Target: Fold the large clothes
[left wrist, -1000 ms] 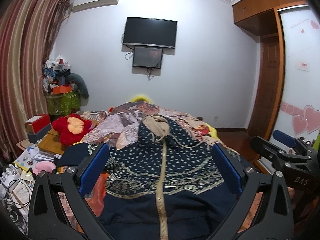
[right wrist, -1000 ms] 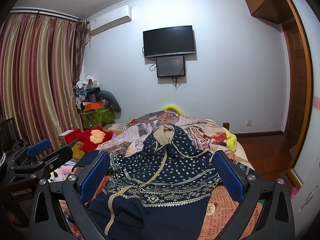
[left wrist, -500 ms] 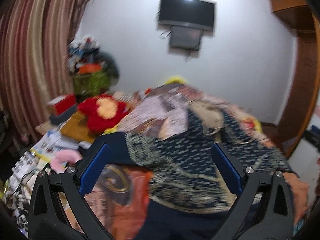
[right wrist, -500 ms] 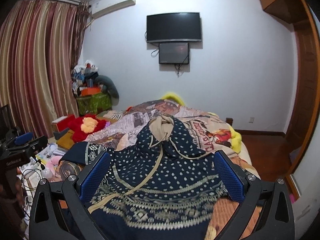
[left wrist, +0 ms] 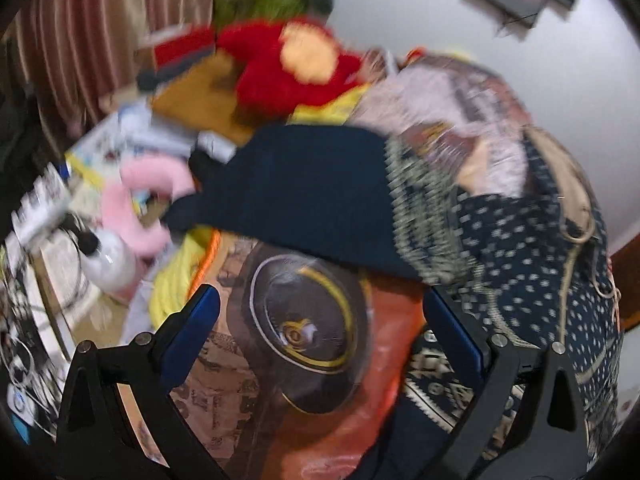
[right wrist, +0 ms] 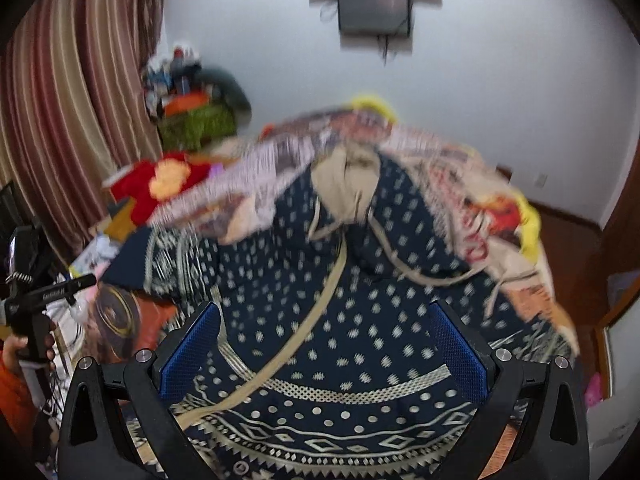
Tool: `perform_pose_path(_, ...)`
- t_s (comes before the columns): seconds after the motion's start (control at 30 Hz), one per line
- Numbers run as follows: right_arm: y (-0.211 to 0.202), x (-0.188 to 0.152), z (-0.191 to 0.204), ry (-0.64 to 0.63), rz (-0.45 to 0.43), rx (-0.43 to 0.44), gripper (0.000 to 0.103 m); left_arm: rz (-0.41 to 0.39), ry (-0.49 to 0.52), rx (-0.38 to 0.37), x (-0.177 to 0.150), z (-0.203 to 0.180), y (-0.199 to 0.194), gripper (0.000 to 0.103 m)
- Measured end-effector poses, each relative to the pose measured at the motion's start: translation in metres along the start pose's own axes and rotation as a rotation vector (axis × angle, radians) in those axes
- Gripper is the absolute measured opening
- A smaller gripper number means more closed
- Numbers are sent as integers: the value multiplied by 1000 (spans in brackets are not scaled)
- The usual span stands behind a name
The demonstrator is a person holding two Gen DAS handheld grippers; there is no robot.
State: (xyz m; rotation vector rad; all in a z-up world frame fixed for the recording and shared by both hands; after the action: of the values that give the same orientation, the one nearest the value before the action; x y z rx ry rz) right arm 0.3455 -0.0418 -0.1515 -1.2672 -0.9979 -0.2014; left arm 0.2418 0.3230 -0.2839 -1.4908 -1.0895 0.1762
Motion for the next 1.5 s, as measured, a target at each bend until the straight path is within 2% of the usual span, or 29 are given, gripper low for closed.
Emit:
perform_pose_path(0.13, 56, -20, 2, -7, 159, 32, 103, 81, -142, -72, 1, 14, 27, 99)
perform_pose_path(0.3, 108, -50, 1, 18, 331, 78, 103, 64, -201, -134, 18, 17, 35, 99)
perform_pose_path(0.33, 115, -56, 2, 31, 365, 96, 103, 64, -206, -149, 22, 18, 37, 96)
perform_pose_path(0.4, 126, -64, 3, 73, 411, 150, 103, 59, -228, -150, 33, 24, 45, 84)
perform_pose_path(0.47, 134, -70, 3, 121, 445, 191, 103, 69, -271, -133, 42, 32, 56, 66)
perform_pose_path(0.53, 140, -74, 4, 158, 475, 214, 103, 59, -317, -144, 50, 40, 61, 58)
perform_pose_path(0.6, 144, -80, 4, 183, 502, 233, 103, 34, -333, -125, 60, 43, 62, 44)
perform_pose_path(0.63, 144, -80, 5, 184, 502, 234, 103, 21, -326, -100, 64, 45, 61, 29)
perform_pose_path(0.67, 143, -80, 5, 180, 501, 233, 103, 2, -305, -57, 69, 46, 60, 6)
perform_pose_path(0.7, 144, -80, 6, 176, 502, 233, 103, -1, -286, -31, 73, 45, 59, 2)
perform_pose_path(0.8, 144, -80, 7, 163, 505, 228, 103, -65, -224, 21, 86, 41, 45, 1)
perform_pose_path(0.9, 144, -81, 6, 169, 502, 237, 103, -180, -113, 57, 106, 21, 13, 1)
perform_pose_path(1.03, 141, -82, 1, 205, 496, 252, 103, -300, 31, 9, 126, -33, -35, 1)
perform_pose_path(1.17, 133, -79, -6, 237, 476, 260, 103, -388, 198, -68, 132, -111, -78, 1)
perform_pose_path(1.27, 120, -73, -15, 258, 441, 266, 103, -393, 291, -142, 123, -166, -91, 1)
perform_pose_path(1.37, 102, -66, -28, 264, 398, 255, 103, -360, 390, -210, 102, -225, -88, 1)
perform_pose_path(1.43, 90, -62, -39, 259, 371, 232, 103, -306, 451, -250, 77, -258, -74, 2)
perform_pose_path(1.5, 75, -61, -53, 260, 343, 203, 103, -219, 509, -286, 46, -287, -52, 1)
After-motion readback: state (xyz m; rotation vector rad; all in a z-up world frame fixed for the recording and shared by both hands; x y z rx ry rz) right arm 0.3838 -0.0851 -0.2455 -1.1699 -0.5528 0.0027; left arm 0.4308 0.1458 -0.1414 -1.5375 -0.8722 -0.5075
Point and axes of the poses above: each gripper's, at about its wrist camera, not at the fingertips, and y roughly the way its jaws point, z to its left, x to its top, the point moved 8 cm from there along y, roughly the way its jaws point, and after that the axes turned 6 degrees about -y, right-handed, at the moved point
